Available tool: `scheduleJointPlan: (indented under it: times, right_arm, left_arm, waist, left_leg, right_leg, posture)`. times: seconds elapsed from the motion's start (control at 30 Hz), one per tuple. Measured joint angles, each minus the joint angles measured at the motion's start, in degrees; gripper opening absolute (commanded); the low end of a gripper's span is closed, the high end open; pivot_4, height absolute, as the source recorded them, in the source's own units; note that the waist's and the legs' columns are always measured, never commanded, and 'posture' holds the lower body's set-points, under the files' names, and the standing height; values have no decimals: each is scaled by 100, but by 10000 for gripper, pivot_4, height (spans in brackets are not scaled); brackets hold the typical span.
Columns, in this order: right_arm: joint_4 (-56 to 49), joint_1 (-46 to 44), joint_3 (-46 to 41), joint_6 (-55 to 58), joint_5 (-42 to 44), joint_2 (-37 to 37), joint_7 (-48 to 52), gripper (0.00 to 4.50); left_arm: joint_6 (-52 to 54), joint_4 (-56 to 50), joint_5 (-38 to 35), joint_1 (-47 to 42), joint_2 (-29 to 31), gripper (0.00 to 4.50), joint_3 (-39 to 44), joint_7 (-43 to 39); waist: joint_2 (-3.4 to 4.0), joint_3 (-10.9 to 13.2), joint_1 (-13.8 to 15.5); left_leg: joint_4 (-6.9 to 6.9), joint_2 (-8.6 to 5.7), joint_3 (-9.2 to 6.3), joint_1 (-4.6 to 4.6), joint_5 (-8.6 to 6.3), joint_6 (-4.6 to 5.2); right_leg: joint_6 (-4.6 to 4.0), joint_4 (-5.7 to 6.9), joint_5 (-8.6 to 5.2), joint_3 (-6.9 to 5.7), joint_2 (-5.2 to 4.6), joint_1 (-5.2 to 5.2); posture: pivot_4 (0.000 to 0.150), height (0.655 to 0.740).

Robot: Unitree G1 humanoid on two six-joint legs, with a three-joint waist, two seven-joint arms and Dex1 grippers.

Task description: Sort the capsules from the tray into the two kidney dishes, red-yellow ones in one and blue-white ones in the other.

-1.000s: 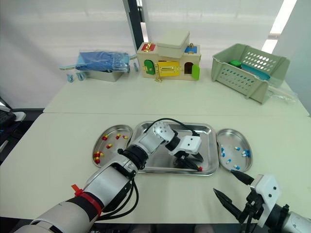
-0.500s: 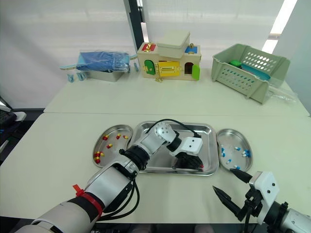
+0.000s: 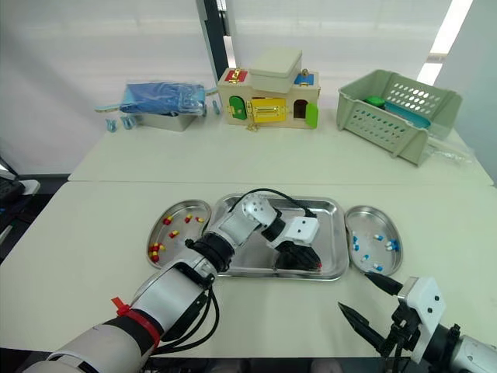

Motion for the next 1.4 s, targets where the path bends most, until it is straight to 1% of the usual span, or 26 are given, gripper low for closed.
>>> scheduleJointPlan:
  times: [0.07,0.1,0.13,0.27,0.33,0.47,0.63,0.7,0.83,1.0,1.1,1.2,1.4]
  right_arm:
    - [63,-17,9,-130,-42,-119,223,45000]
    - [147,-41,16,-200,-58,-202,358,45000]
    - [185,-51,15,-227,-77,-224,411,45000]
    - [488,-340,205,-431,-210,-438,804,45000]
    - [623,-430,311,-521,-229,-525,980,45000]
    - [1044,-747,637,-785,-431,-631,1314,45000]
    - [1506,-1009,886,-1068,-572,-705,1589,45000]
    - [1614,-1037,954,-1168,-652,-713,1663,45000]
    - [1824,-1184,1026,-1160,-650,-688,1654,45000]
    - [1824,-1386,1033,-1105,-631,-672,1581,45000]
    - [1799,-1428,1035,-1024,-587,-604,1465,45000]
    - [1782,-1413,1035,-1010,-584,-560,1397,45000]
    - [1782,-1312,1030,-1015,-585,-500,1387,45000]
  left_arm:
    - [481,-727,-175,220,340,315,185,-17]
    - [825,-1196,-281,360,616,315,344,3]
    - [951,-1371,-295,409,723,315,406,16]
    - [2067,-2987,-538,1147,1542,315,793,246]
    - [2507,-3479,-638,1488,1830,315,958,427]
    - [3454,-4501,-934,2054,2262,315,1485,969]
    - [4482,-5488,-1388,2422,2656,315,2336,1731]
    - [4714,-5715,-1504,2602,2860,315,2565,1905]
    - [5045,-6046,-1743,3307,3479,315,3103,2163]
    - [5110,-6106,-1997,3823,3884,315,3690,2450]
    - [5073,-6045,-2078,4054,3992,315,3899,2615]
    - [5039,-5901,-2143,4222,3992,315,3911,2751]
    - [4911,-5763,-2273,4226,3987,315,3878,2967]
  waist:
    - [1,-1,-42]
    - [2,-1,-68]
    - [3,-2,-73]
    - [10,-6,-83]
    - [10,-6,-66]
    - [7,-4,-45]
    - [7,-4,-24]
    - [7,-4,-23]
    - [9,-5,-69]
    - [8,-5,-23]
    - [8,-5,9]
    - [8,-5,30]
    - [7,-4,49]
  left_leg:
    - [-1,1,1,1,0,0]
    - [-1,3,-2,3,1,-1]
    - [0,3,-2,4,1,-1]
    - [1,4,-2,6,2,-2]
    - [1,4,-6,5,1,-2]
    - [3,4,-5,4,1,-1]
    - [2,4,-5,4,1,-2]
    - [1,5,-5,5,1,-2]
    - [-1,8,-3,9,1,-1]
    - [-1,7,-4,7,0,0]
    - [-2,6,-3,6,0,0]
    - [-2,6,-3,7,0,0]
    - [-2,6,-2,7,0,0]
  right_leg:
    - [0,0,0,1,0,0]
    - [0,1,0,0,1,1]
    - [0,2,0,0,1,1]
    - [0,0,0,2,1,5]
    - [0,1,0,-2,1,5]
    - [0,-2,0,-1,0,6]
    - [0,-2,0,-3,-1,6]
    - [0,-2,0,-2,-1,5]
    - [-1,3,0,1,0,4]
    - [-1,-1,0,0,0,5]
    - [-1,-2,0,0,-2,4]
    - [-1,-1,0,0,-2,4]
    - [-2,0,0,1,-2,3]
  posture:
    - [1500,7400]
    - [1500,7400]
    - [1500,7400]
    - [1500,7400]
    - [1500,7400]
    - [1500,7400]
    - [1500,7400]
    - [1500,7400]
    - [1500,7400]
    - [1500,7400]
    - [1500,7400]
    - [1500,7400]
    - [1500,7400]
